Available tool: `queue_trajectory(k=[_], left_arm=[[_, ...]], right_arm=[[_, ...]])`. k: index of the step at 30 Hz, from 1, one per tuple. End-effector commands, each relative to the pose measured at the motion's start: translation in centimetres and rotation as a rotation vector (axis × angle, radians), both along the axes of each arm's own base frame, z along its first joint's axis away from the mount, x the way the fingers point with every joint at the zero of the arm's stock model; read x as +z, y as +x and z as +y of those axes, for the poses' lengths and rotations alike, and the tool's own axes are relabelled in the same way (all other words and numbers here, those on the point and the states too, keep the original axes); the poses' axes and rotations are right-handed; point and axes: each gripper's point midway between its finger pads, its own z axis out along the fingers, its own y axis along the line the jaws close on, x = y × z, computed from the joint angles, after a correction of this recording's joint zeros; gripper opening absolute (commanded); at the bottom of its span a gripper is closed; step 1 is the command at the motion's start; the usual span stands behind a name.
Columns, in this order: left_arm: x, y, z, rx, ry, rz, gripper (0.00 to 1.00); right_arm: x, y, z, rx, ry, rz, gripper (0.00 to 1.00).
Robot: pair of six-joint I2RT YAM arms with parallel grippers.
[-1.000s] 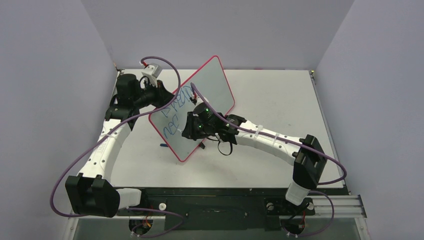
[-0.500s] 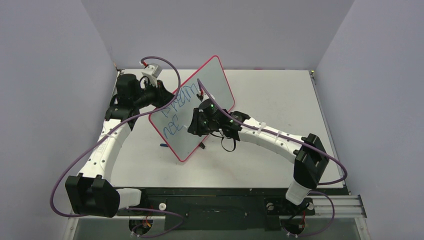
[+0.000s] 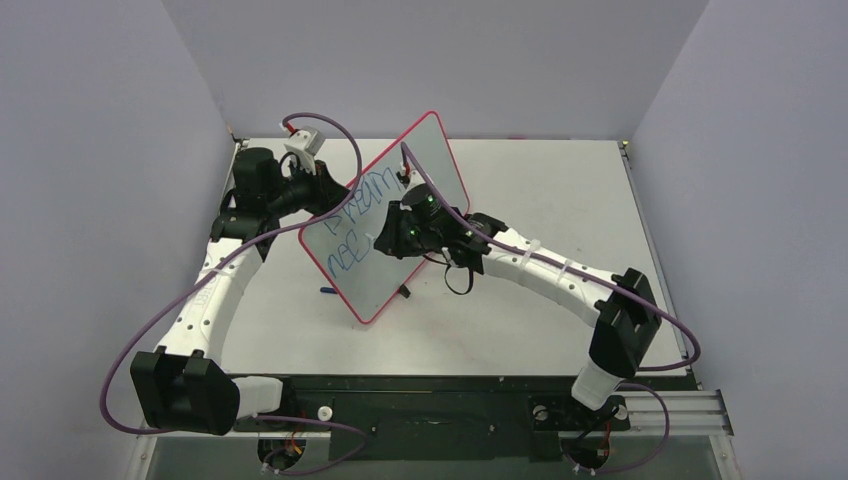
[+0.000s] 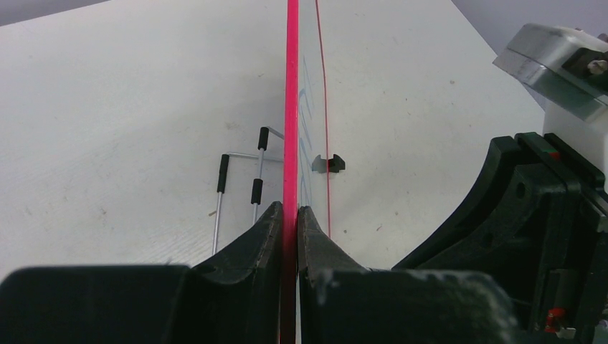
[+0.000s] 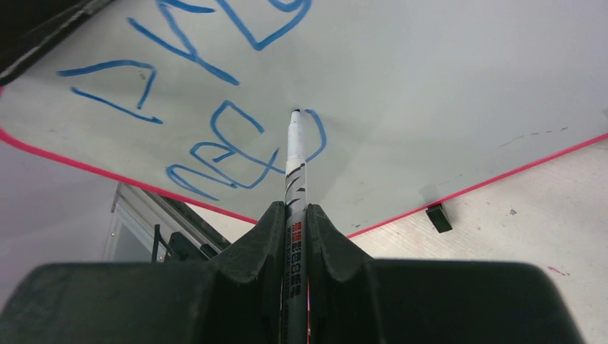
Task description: Write a sentence on the whiteboard
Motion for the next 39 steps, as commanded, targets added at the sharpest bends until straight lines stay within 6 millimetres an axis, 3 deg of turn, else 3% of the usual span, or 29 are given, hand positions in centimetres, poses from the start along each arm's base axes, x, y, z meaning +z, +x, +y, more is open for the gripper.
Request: queue_trajectory(k=[1, 20, 39], left_arm=[[4.9, 0.6, -0.2, -0.016, 0.0, -0.215, 0.0], [4.8, 0.2, -0.6, -0.045, -0.005, -0.209, 0.0], [4.6, 0.3, -0.7, -0.047, -0.007, -0.204, 0.0]], right_arm=[[5.0, -1.0, 0.8, 0.041, 0.115, -0.1, 0.0], [2.3, 1.4, -1.0, -0.057, 0.052, -0.063, 0.0], [2.1, 2.1, 0.5, -0.031, 0.048, -0.058, 0.0]])
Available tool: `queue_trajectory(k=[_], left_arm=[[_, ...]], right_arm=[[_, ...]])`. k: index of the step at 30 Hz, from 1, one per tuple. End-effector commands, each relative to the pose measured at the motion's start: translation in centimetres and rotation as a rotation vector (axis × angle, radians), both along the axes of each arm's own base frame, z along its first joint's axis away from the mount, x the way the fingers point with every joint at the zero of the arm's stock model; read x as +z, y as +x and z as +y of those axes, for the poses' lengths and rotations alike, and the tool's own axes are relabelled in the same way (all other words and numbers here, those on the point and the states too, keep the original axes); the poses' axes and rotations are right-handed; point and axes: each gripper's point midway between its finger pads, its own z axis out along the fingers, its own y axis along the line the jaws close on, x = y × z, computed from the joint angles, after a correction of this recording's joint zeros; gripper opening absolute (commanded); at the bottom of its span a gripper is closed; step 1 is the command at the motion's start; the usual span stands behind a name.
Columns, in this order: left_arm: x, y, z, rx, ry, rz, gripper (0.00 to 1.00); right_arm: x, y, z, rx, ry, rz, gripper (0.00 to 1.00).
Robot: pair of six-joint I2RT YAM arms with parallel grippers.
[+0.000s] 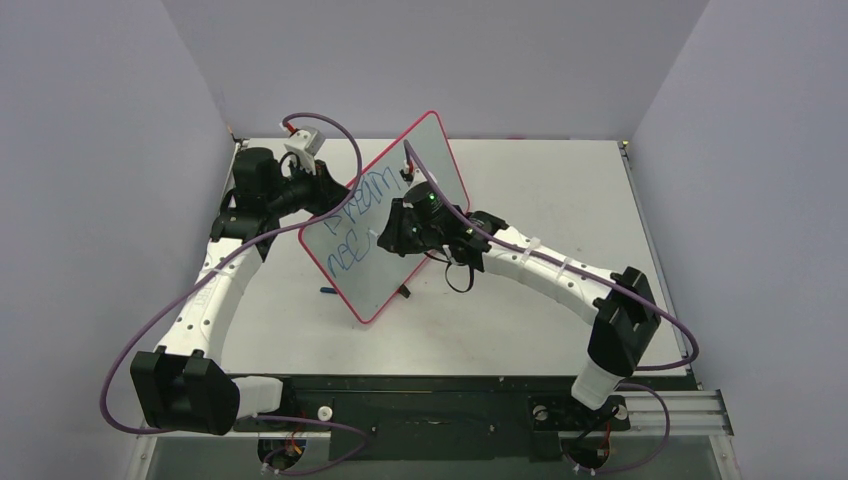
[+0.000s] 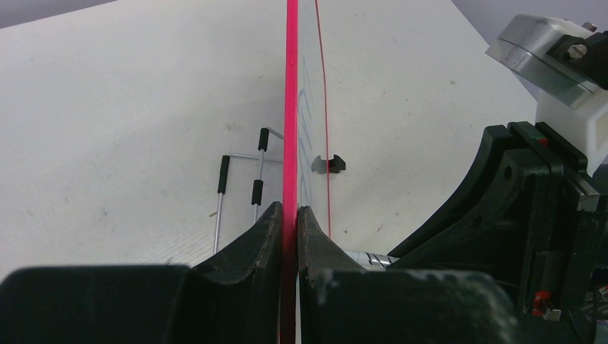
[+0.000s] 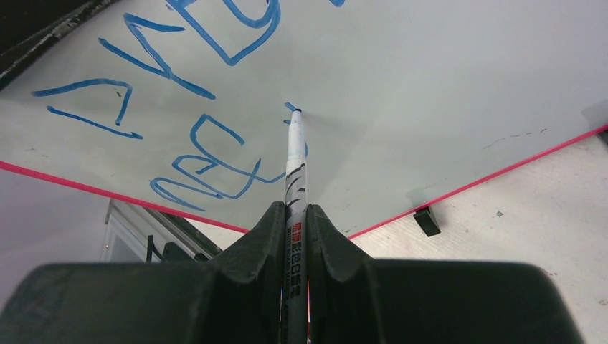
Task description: Write a sentence on the whiteboard
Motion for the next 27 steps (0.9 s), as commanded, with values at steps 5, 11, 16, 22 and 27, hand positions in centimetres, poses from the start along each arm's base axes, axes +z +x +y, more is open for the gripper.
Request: queue_trajectory(k=[5, 11, 16, 22, 27], left_arm=[[4.6, 0.3, -0.6, -0.044, -0.008, -0.2, 0.0], [4.5, 0.3, -0.6, -0.043, -0.008, -0.198, 0.0], [4.5, 0.3, -0.5, -0.038, -0.008, -0.199, 0.0], [4.6, 0.4, -0.4, -0.03, -0.001, -0.202, 0.0], [4.3, 0.4, -0.2, -0.024, 0.01, -0.192, 0.0]], right_arm=[[2.8, 0.6, 1.8, 0.028, 0.055, -0.065, 0.0], [2.9, -0.2, 2.6, 0.053, 0.055, -0.067, 0.0], [1.9, -1.0, 2.6, 0.063, 0.038, -0.054, 0.0], [0.2, -2.0, 2.3, 0.071, 0.013, -0.033, 0.0], [-1.2, -2.2, 1.4, 0.053, -0.015, -0.018, 0.0]])
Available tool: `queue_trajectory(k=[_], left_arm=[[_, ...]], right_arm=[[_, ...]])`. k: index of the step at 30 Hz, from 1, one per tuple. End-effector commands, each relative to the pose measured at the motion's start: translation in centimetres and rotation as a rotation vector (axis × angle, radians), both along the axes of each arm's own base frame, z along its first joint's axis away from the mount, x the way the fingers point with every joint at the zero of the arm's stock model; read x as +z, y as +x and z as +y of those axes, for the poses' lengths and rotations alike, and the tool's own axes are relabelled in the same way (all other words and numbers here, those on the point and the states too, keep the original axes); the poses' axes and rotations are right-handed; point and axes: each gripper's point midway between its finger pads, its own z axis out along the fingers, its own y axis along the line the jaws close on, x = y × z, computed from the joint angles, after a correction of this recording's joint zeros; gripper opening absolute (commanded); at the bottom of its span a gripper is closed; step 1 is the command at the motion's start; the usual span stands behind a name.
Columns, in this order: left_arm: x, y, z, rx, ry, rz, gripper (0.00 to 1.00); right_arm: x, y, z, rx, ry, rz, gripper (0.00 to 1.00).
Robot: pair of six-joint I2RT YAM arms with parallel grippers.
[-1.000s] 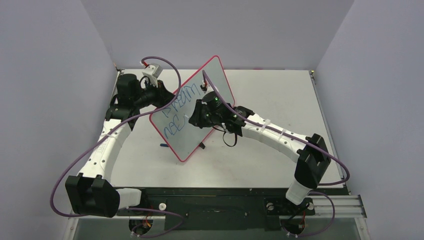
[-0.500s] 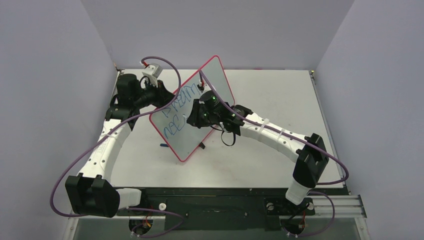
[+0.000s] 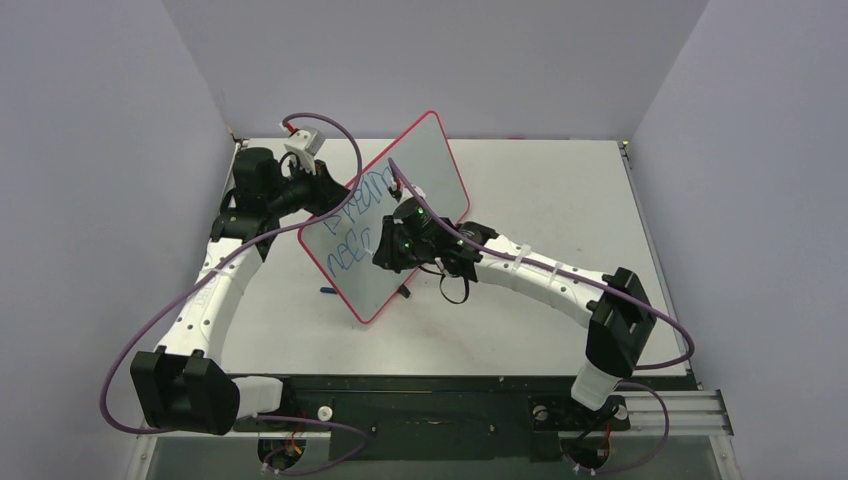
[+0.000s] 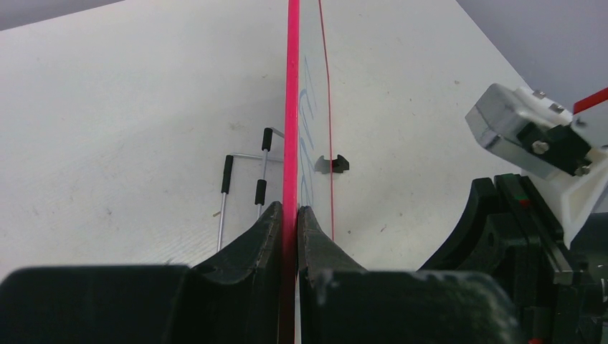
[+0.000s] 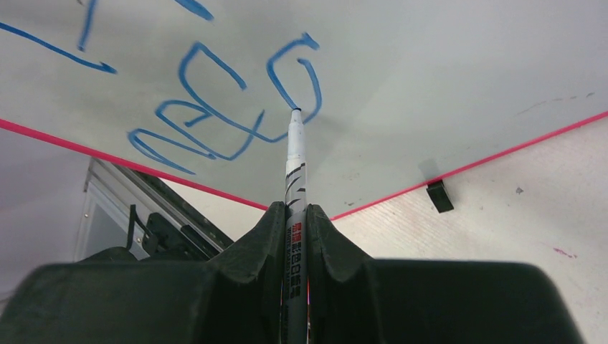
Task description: Write a sentence on the whiteboard
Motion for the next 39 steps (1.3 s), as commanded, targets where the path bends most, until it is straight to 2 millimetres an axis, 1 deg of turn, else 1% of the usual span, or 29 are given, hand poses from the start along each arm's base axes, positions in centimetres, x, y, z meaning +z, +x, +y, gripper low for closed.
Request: queue_trajectory(k=[1, 5, 10, 13, 14, 15, 16, 17, 28, 30, 33, 35, 37, 39], left_arm=[[4.4, 0.3, -0.3, -0.03, 0.005, -0.192, 0.0], [4.3, 0.3, -0.3, -0.03, 0.007, -0.19, 0.0], [4.4, 0.2, -0.3, -0.032, 0.006, -0.191, 0.0], [4.3, 0.2, -0.3, -0.034, 0.005, -0.19, 0.0], [4.3, 0.2, -0.3, -0.034, 0.005, -0.188, 0.0], [4.2, 0.2, -0.3, -0.035, 0.005, -0.187, 0.0], [4.2, 0.2, -0.4, -0.038, 0.005, -0.186, 0.0], [4.1, 0.2, -0.4, -0.038, 0.005, -0.184, 0.0], [4.0, 0.3, -0.5, -0.042, 0.003, -0.181, 0.0], [4.0, 0.3, -0.5, -0.042, 0.003, -0.179, 0.0], [4.0, 0.3, -0.5, -0.04, 0.005, -0.179, 0.0], [4.0, 0.3, -0.5, -0.04, 0.005, -0.179, 0.0], [4.0, 0.4, -0.4, -0.037, 0.006, -0.178, 0.0], [3.9, 0.5, -0.4, -0.035, 0.007, -0.175, 0.0]], right_arm=[[0.1, 0.3, 0.1, -0.018, 0.023, -0.031, 0.0], [0.3, 1.0, -0.5, -0.04, 0.023, -0.037, 0.0], [1.4, 2.2, -0.9, -0.061, 0.029, -0.058, 0.0], [2.6, 3.0, -1.0, -0.073, 0.035, -0.075, 0.0], [2.5, 3.1, -1.0, -0.072, 0.029, -0.075, 0.0], [3.0, 3.4, -1.0, -0.075, 0.035, -0.083, 0.0], [2.9, 3.5, -1.0, -0.074, 0.027, -0.082, 0.0], [3.4, 3.7, -0.8, -0.076, 0.036, -0.09, 0.0], [6.5, 4.8, 0.9, -0.06, 0.082, -0.123, 0.0], [6.7, 4.9, 1.0, -0.06, 0.082, -0.125, 0.0], [6.4, 5.0, 1.1, -0.057, 0.076, -0.123, 0.0], [5.8, 4.8, 1.0, -0.056, 0.066, -0.113, 0.0], [4.7, 4.5, 0.8, -0.053, 0.052, -0.097, 0.0], [3.9, 4.1, 0.6, -0.052, 0.048, -0.086, 0.0]])
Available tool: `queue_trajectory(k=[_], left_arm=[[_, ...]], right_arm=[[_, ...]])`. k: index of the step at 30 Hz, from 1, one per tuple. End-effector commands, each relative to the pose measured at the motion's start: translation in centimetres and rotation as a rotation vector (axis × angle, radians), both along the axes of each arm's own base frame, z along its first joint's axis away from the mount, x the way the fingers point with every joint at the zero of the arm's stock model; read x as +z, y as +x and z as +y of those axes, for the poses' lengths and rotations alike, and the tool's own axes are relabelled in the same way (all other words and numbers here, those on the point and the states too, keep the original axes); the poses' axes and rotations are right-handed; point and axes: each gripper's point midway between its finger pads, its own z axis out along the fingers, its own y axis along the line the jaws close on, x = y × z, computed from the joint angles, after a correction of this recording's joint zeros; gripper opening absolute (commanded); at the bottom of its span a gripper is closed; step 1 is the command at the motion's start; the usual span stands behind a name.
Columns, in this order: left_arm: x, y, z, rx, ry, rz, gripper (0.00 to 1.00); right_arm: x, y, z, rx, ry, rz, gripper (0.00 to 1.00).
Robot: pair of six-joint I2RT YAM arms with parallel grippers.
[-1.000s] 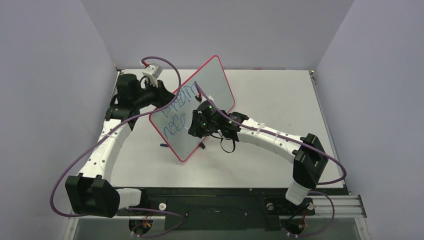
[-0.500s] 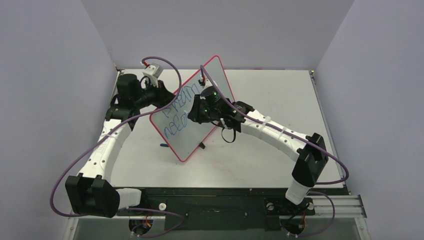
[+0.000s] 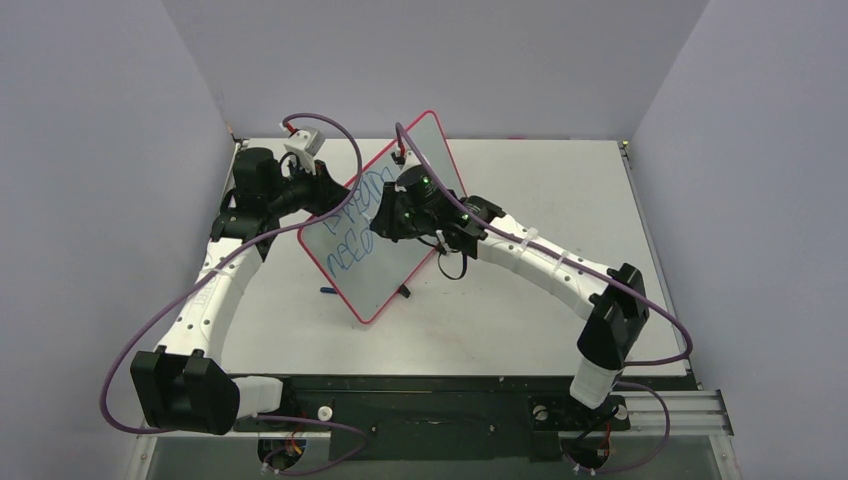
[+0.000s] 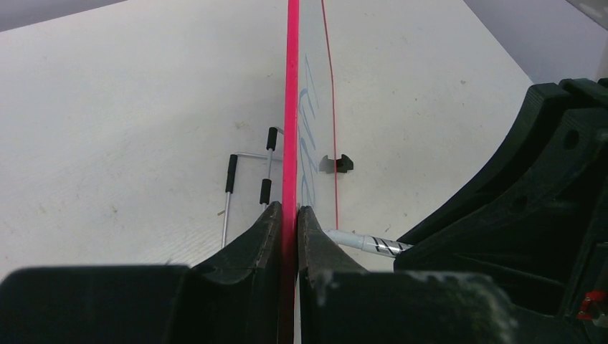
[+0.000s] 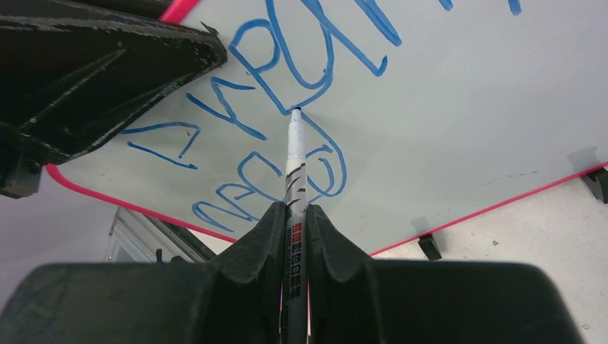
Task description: Write a sentence on the whiteboard
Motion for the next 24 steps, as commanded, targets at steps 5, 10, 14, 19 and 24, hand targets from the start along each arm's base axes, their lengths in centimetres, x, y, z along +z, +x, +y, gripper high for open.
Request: queue_trajectory(k=[5, 10, 14, 19, 24], left_arm=[[4.1, 0.4, -0.6, -0.044, -0.005, -0.171, 0.0], [4.1, 0.3, -0.6, -0.044, -0.005, -0.173, 0.0], [4.0, 0.4, -0.7, -0.045, -0.006, -0.171, 0.0], [3.8, 0.6, -0.5, -0.038, -0.003, -0.166, 0.0], [3.3, 0.9, -0.2, -0.013, 0.002, -0.143, 0.0]], right_arm=[[-2.9, -0.8, -0.2, -0.002, 0.009, 0.031, 0.0], [-4.5, -1.4, -0.8, -0.005, -0.001, 0.055, 0.0], [-5.1, -1.5, -1.1, -0.01, -0.011, 0.061, 0.0], [-4.6, -1.4, -1.6, -0.018, -0.007, 0.053, 0.0], [-3.1, -1.5, -2.4, -0.025, 0.014, 0.028, 0.0]])
